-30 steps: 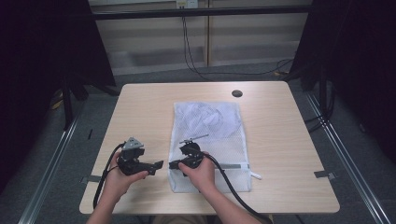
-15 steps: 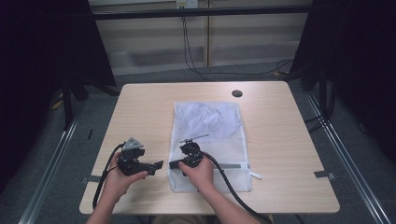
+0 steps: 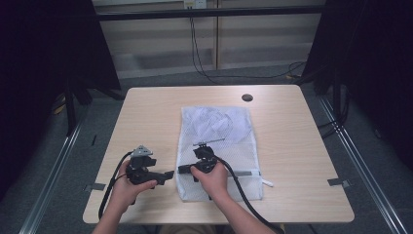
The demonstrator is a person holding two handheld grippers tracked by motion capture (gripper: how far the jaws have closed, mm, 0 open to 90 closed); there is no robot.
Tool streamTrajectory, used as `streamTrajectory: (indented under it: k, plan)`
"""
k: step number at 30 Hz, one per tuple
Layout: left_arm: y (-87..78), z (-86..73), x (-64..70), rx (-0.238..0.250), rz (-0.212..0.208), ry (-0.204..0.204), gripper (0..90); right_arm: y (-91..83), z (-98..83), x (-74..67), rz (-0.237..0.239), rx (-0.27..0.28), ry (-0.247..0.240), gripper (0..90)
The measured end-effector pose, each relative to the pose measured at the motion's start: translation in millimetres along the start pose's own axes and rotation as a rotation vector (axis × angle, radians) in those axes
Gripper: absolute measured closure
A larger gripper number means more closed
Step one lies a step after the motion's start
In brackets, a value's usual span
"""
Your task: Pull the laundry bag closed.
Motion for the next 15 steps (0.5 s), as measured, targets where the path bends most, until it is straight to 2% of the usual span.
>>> streamTrajectory:
  k: [2, 6, 11, 15]
  plan:
    - [0.1, -0.4, 0.6, -0.008, -0.007, 0.011, 9.1, -1.0, -0.5, 0.2, -0.001, -0.001, 0.0, 87.7]
    - [1.7, 1.9, 6.0, 0.012, -0.044, -0.005, 12.5, -5.3, 0.7, -1.1, 0.009, 0.012, 0.002, 87.7]
    - [4.8, 3.5, 14.8, 0.024, -0.112, 0.007, 19.8, -10.0, 2.6, -2.1, 0.01, 0.026, 0.004, 87.7]
    - [7.7, 3.9, 18.4, 0.023, -0.119, 0.027, 22.3, -12.4, 4.0, -2.9, 0.018, 0.036, 0.004, 87.7]
Point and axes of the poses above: each handheld gripper's, and its own axes: y roughly forward along the jaws, z roughly out of its top, x roughly to its right, the point moved 9 cm from there along y, roughly forward along the jaws, and after that the axes turned 5 degrees about -x, right-handed, at the moved point
